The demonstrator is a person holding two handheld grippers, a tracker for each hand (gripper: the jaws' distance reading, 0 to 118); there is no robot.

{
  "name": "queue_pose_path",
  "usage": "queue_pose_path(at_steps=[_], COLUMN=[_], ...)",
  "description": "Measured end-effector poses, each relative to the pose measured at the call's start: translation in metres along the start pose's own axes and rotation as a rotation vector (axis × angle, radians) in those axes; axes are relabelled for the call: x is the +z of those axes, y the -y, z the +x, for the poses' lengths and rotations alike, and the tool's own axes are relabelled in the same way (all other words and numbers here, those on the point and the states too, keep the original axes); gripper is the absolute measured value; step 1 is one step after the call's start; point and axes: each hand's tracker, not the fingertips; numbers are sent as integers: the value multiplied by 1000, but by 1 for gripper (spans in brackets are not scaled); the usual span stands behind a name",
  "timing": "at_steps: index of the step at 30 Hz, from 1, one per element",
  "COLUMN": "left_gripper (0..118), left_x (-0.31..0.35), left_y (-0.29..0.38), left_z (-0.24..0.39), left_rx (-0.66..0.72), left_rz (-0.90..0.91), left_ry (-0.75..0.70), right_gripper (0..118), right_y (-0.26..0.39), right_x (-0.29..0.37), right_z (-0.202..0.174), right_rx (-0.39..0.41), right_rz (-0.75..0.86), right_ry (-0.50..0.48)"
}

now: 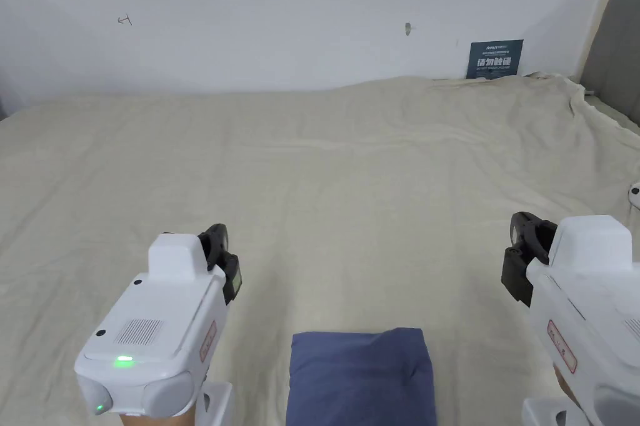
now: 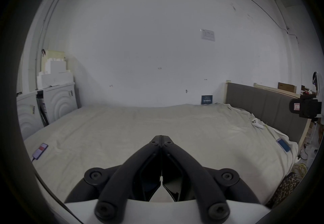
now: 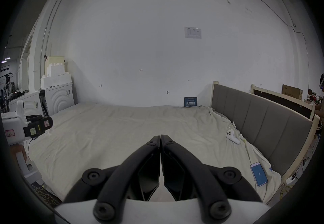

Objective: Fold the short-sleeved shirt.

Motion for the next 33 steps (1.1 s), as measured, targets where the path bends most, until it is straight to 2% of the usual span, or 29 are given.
queue_pose_path(at_steps=[11, 16, 27, 30, 33], left_gripper=[0, 0, 0, 0, 0], left_x=[9, 8, -2, -7, -12], left_y=[3, 6, 27, 37, 49], left_z=[-25, -28, -32, -33, -32], left_rx=[55, 86, 147, 160, 164], left_rz=[3, -14, -107, -139, -178], left_ry=[-69, -66, -13, 14, 28], right_gripper=[0, 0, 0, 0, 0], right_y=[-4, 5, 96, 122, 149], right_x=[7, -1, -49, -63, -78], right_z=[-20, -32, -83, -90, -95], right_rx=[6, -21, -53, -97, -69], right_rz=[23, 7, -185, -282, -328], right_ry=[-9, -35, -118, -134, -128])
